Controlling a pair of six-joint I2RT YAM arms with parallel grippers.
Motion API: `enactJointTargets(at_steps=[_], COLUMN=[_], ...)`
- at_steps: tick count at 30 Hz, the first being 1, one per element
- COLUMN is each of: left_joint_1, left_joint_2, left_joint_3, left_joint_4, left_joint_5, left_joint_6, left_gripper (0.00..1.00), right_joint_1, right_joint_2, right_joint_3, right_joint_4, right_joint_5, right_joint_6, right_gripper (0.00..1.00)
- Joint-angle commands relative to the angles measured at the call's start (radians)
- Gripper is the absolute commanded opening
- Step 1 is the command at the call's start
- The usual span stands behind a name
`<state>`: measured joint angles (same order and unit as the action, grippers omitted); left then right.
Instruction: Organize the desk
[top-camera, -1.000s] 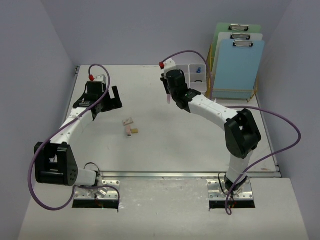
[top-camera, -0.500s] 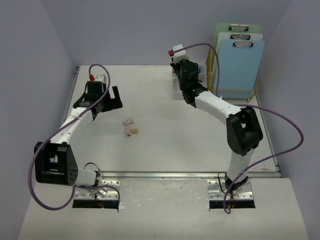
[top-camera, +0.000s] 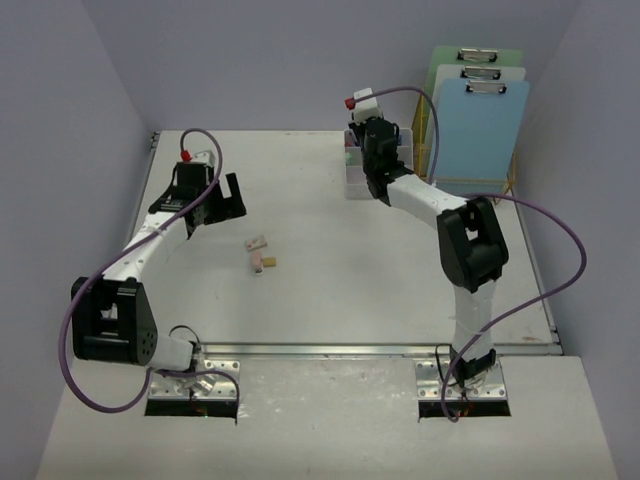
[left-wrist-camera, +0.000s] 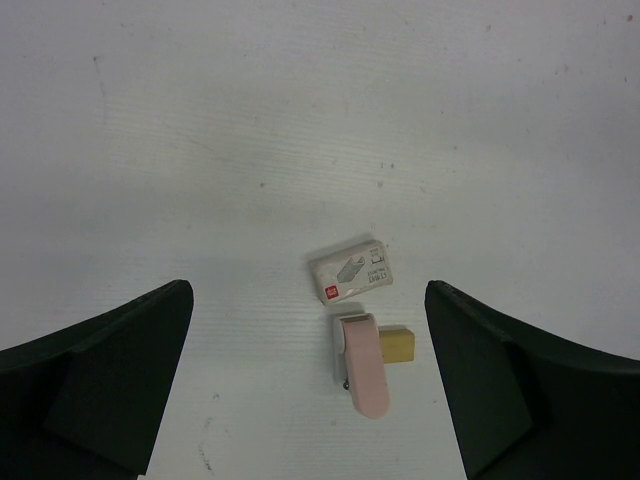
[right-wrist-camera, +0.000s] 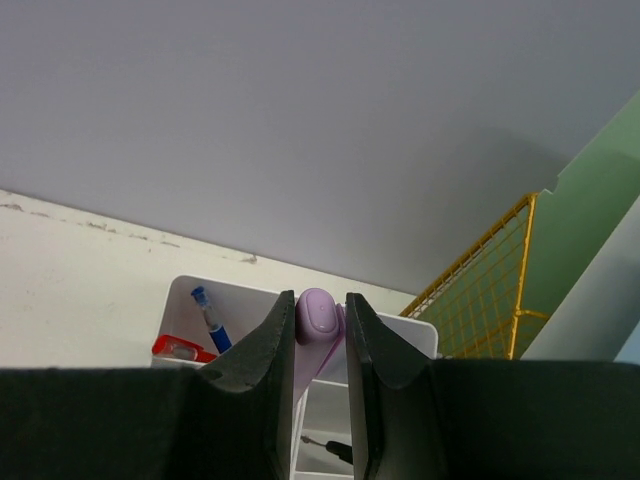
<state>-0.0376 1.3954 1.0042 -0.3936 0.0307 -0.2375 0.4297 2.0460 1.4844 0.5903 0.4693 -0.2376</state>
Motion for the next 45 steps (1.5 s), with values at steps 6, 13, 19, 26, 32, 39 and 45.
enactJointTargets(at_steps=[6, 13, 19, 26, 32, 39, 45], left_joint_1=[0.013, 0.013, 0.011, 0.011, 0.005, -0.049, -0.135], left_joint_2=[0.015, 0.031, 0.039, 0.092, 0.177, 0.201, 0.126], left_joint_3=[0.04, 0.059, 0.058, 0.054, 0.075, 0.068, 0.048], left_joint_4=[0.024, -0.003, -0.012, -0.021, -0.045, -0.108, -0.133], left_joint_5=[0.011, 0.099, 0.103, 0.143, 0.179, 0.236, 0.134], left_joint_6=[-0.002, 0.071, 0.146, 0.294, 0.4, 0.488, 0.357], left_gripper=[1.0, 1.0, 1.0, 0.88, 0.74, 0.7, 0.69], right_joint_1=[-0.005, -0.005, -0.009, -0.012, -0.027, -0.046, -0.075], right_joint_2=[0.046, 0.096, 0.095, -0.098, -0.301, -0.556, -0.668], right_joint_3=[0.055, 0.057, 0.081, 0.036, -0.046, -0.281, -0.42], right_joint_4=[0.062, 0.077, -0.007, -0.309, -0.597, -0.764, -0.781], right_joint_5=[0.01, 0.0, -0.03, -0.134, -0.257, -0.394, -0.393], right_joint_6=[0.05, 0.05, 0.094, 0.295, 0.392, 0.388, 0.384], right_gripper=[0.0, 0.07, 0.52, 0.72, 0.74, 0.76, 0.77])
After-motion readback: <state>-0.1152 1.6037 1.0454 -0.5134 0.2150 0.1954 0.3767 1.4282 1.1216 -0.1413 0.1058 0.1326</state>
